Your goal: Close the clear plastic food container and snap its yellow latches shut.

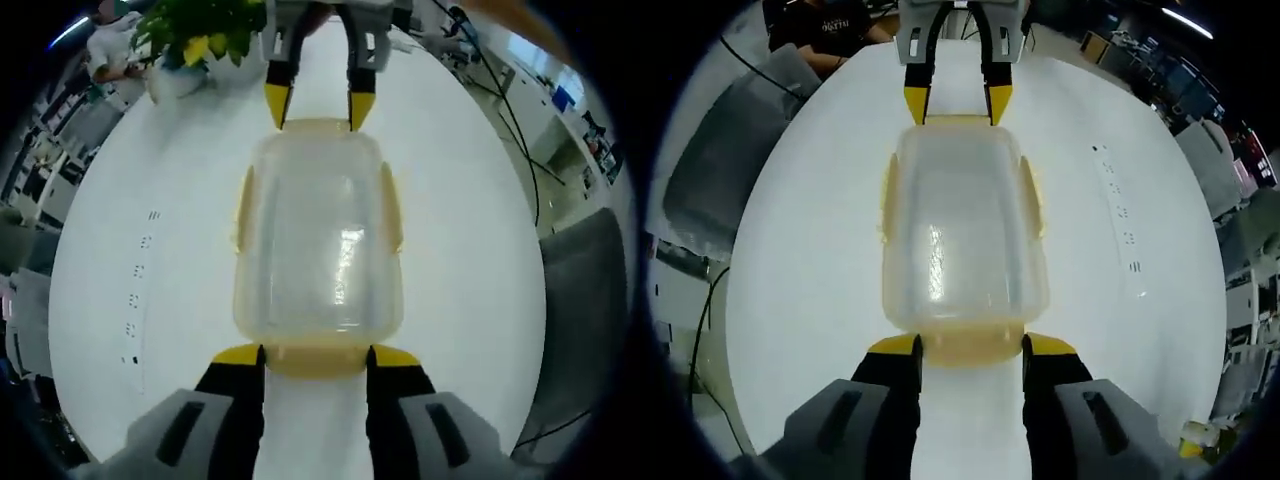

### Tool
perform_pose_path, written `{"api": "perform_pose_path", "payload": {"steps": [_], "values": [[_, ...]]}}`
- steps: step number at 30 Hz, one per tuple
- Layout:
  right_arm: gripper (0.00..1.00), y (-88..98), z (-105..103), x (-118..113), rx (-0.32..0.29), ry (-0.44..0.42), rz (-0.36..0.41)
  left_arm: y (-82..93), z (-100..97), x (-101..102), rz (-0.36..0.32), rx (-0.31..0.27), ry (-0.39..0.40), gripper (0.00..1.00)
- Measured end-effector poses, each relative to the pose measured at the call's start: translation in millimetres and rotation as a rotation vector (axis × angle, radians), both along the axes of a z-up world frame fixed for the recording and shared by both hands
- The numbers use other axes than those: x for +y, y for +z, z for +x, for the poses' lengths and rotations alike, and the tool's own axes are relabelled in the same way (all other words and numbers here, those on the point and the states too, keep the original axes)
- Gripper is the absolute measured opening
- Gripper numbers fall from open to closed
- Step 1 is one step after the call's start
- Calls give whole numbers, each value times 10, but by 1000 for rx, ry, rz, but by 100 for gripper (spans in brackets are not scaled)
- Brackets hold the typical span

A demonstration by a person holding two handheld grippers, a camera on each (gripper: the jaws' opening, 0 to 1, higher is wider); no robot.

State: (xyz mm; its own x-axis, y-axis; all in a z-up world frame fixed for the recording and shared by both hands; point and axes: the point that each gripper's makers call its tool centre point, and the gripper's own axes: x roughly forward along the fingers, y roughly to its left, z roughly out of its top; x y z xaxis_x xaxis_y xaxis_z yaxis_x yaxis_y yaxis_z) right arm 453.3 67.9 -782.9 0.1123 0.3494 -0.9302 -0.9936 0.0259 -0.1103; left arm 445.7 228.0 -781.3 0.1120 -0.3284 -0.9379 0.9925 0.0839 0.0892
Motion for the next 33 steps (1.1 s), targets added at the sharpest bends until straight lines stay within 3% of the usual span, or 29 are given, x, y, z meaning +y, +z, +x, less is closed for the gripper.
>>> {"api": "perform_pose_path", "payload": {"steps": [12, 14, 15, 17, 19, 20, 23, 24, 25, 26, 27, 28, 30, 32, 33], "values": [[37, -49, -55, 22, 20, -18, -7, -115, -12, 52, 64, -14, -32, 34], [33, -66, -104, -14, 64, -97, 1, -182, -37, 188, 121, -2, -47, 32], [31, -83, -58, -96, 89, -172, -9, -208, -3, 332, 184, -21, -37, 34], [34, -61, 55, -169, 58, -247, 11, -231, 28, 458, 205, -25, 3, 39], [41, -1, 114, -234, 67, -382, 63, -226, 34, 549, 164, 34, 138, 45], [41, 29, 152, -276, 70, -459, 83, -187, 77, 569, 110, 52, 239, 47], [40, 104, 228, -390, 109, -726, 179, -47, 81, 534, -56, 134, 433, 47], [40, 147, 250, -399, 132, -817, 254, 3, 83, 494, -122, 155, 479, 42], [40, 171, 252, -405, 159, -894, 302, 81, 65, 431, -221, 202, 549, 38], [39, 193, 250, -412, 202, -989, 352, 124, 4, 390, -272, 268, 597, 36], [38, 220, 242, -384, 256, -1069, 417, 167, -147, 345, -303, 386, 622, 38], [35, 272, 235, -288, 336, -1134, 529, 171, -210, 349, -294, 439, 644, 41], [31, 347, 275, -147, 426, -1203, 693, 181, -157, 316, -331, 453, 731, 43], [31, 290, 241, -74, 480, -1243, 720, 201, -86, 239, -390, 471, 792, 42], [32, 231, 228, -81, 466, -1236, 695, 197, -53, 193, -421, 502, 843, 42]]}}
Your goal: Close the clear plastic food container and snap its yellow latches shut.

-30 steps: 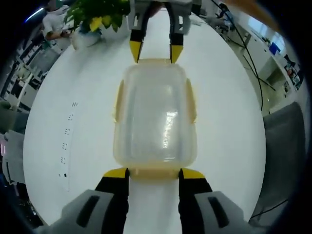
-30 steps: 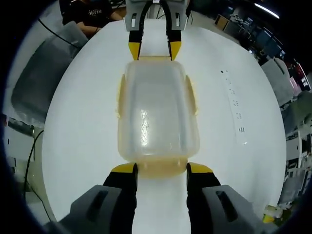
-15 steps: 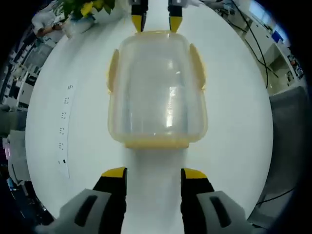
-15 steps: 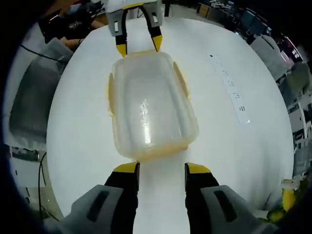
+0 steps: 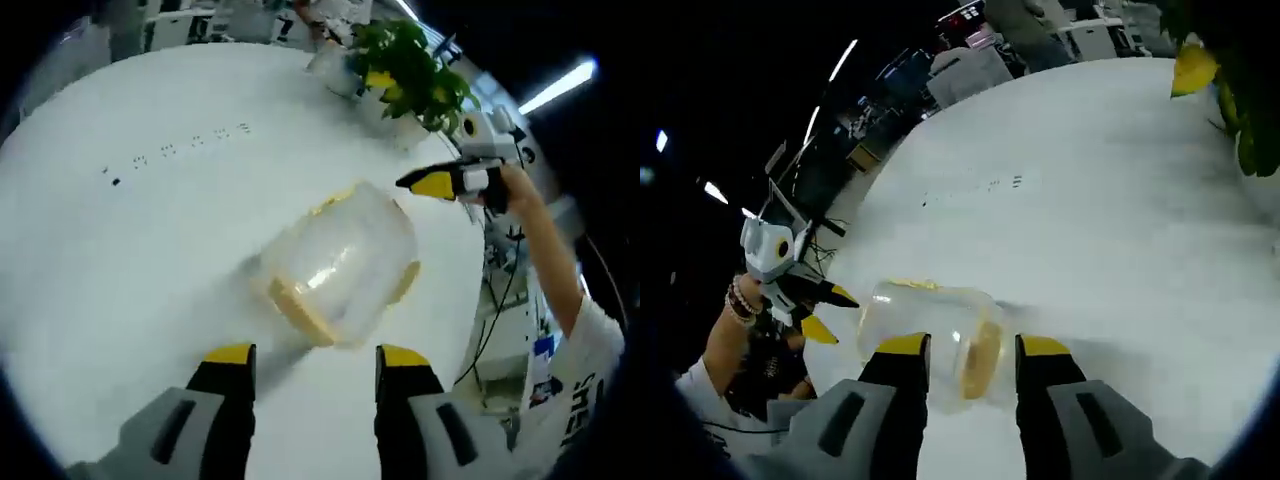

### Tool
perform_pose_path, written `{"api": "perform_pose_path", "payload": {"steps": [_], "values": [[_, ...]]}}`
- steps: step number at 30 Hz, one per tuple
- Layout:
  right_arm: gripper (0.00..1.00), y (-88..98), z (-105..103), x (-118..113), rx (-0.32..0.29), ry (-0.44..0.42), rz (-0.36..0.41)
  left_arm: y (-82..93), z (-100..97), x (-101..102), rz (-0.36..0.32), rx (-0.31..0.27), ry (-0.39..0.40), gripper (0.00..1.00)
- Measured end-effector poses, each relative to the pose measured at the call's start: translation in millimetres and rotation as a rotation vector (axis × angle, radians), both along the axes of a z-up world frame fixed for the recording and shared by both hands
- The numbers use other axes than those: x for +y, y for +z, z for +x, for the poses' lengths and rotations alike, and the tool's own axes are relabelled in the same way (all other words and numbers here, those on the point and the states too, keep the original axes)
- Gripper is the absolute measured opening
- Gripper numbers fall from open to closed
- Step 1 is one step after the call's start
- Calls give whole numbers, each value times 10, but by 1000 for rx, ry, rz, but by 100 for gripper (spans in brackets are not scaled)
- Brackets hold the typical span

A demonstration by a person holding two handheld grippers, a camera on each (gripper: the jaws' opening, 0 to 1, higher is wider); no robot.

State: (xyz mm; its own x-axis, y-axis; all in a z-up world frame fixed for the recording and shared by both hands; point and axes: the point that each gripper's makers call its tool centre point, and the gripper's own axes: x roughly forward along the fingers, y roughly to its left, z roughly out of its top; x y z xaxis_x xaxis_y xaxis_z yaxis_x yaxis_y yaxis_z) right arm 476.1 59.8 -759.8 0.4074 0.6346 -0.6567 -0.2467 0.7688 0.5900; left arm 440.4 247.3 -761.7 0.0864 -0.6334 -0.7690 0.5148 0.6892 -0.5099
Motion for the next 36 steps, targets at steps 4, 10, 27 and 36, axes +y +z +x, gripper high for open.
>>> {"api": "perform_pose_path", "payload": {"steps": [4, 10, 27, 36], "values": [[33, -206, -102, 36, 5, 25, -81, -97, 58, -53, -20, 40, 69, 48], [27, -186, -101, 65, -26, 13, -75, -117, 186, -122, -95, 83, 251, 36], [14, -159, -312, 229, 5, 27, -101, -178, 41, -36, -13, 108, 199, 12], [14, -159, -509, 386, 11, 24, -95, -183, -153, 139, 17, 102, 192, 10]]}}
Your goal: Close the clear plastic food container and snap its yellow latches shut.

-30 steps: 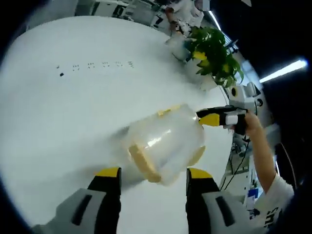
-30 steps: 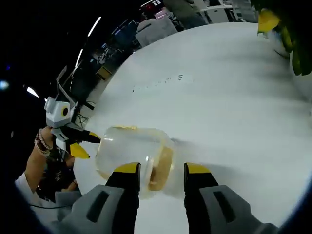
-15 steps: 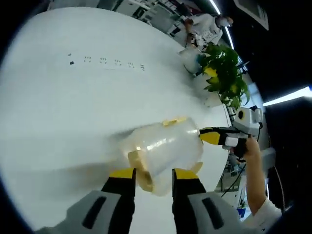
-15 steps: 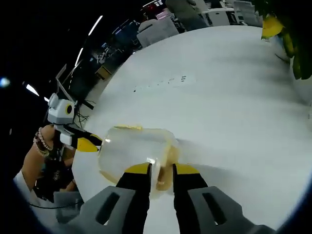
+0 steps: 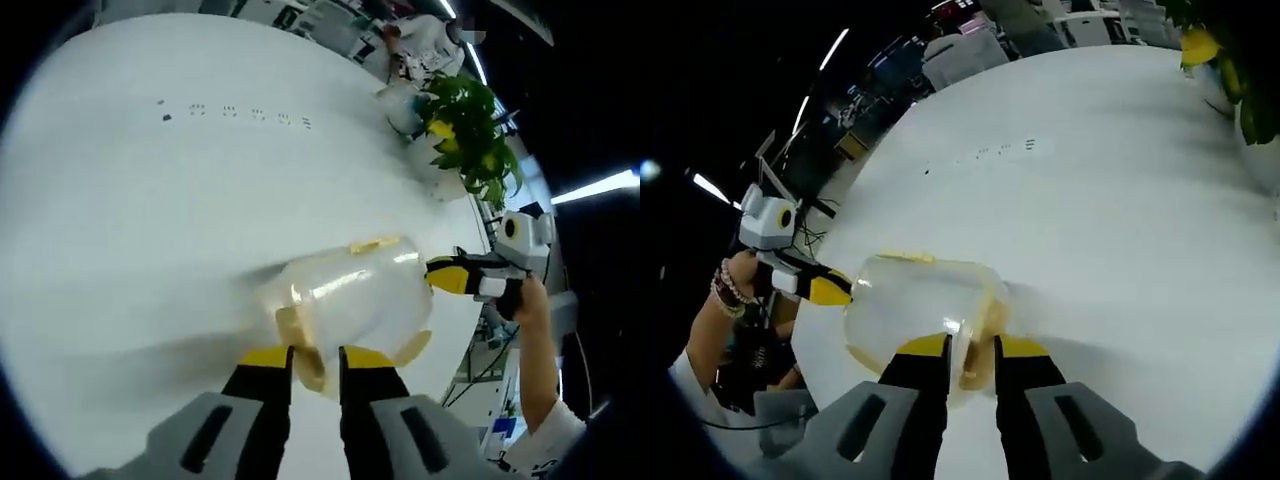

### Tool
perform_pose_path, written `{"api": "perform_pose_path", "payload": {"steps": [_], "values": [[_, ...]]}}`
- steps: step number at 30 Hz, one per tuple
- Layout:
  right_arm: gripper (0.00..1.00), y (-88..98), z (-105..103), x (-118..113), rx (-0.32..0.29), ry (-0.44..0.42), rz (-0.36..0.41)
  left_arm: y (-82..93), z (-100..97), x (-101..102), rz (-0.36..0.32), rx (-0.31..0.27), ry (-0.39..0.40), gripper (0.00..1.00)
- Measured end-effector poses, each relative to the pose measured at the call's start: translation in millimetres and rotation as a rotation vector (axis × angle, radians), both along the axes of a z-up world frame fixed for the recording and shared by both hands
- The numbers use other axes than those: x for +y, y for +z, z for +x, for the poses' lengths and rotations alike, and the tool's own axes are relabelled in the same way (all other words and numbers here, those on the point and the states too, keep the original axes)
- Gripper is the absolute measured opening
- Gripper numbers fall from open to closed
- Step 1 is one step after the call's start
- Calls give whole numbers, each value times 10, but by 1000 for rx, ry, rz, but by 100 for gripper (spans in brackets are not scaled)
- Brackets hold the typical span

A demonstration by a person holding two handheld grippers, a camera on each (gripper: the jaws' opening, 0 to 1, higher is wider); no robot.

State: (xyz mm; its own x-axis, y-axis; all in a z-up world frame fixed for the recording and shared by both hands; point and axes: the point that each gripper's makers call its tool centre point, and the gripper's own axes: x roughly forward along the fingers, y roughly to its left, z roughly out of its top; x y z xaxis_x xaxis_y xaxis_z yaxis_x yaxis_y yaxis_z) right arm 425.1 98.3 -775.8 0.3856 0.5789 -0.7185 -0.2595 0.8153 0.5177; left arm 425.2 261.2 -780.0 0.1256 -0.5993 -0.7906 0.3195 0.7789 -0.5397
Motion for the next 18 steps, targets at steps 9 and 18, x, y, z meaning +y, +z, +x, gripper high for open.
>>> {"api": "perform_pose_path", "payload": {"steps": [9, 18], "values": [[15, 0, -357, 254, 19, 41, -3, 3, -364, 232, 35, 13, -66, 11], [18, -30, -784, 505, 72, 34, 23, 15, -663, 474, 83, -49, -100, 12]]}}
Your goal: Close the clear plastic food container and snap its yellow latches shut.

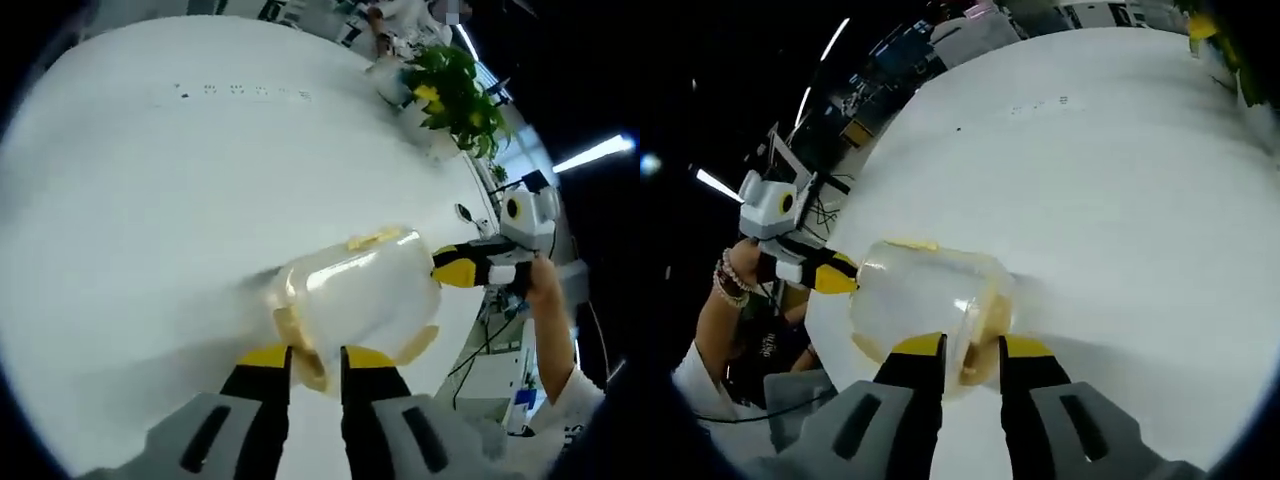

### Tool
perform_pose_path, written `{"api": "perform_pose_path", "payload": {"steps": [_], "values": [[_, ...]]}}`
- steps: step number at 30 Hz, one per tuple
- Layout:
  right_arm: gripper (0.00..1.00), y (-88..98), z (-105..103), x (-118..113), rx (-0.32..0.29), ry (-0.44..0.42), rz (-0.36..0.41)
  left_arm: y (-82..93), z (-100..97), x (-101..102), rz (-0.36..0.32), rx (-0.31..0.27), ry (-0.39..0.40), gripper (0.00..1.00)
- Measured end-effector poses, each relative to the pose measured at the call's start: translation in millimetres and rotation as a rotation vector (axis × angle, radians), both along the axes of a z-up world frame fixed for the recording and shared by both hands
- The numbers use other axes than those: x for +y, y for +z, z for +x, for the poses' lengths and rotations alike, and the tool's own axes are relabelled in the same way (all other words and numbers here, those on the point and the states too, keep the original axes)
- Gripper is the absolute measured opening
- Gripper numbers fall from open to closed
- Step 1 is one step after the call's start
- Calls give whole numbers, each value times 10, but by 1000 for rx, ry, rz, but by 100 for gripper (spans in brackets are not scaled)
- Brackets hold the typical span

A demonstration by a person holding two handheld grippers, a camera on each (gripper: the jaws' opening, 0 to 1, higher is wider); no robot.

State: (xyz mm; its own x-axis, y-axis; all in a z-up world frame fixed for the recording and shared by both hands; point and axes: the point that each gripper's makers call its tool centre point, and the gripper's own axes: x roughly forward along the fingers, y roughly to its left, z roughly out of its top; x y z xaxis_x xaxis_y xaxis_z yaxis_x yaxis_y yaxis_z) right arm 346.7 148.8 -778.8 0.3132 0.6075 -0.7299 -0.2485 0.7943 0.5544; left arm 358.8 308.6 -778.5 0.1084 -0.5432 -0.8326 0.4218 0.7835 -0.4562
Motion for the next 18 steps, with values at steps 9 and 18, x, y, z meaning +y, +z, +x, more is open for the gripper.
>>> {"api": "perform_pose_path", "payload": {"steps": [9, 18], "values": [[18, -28, -144, 129, 11, -90, 81, -10, -207, 206, -52, -80, 86, 13], [18, -31, -349, 282, 21, -12, 84, -8, -326, 353, -54, -116, 68, 13]]}}
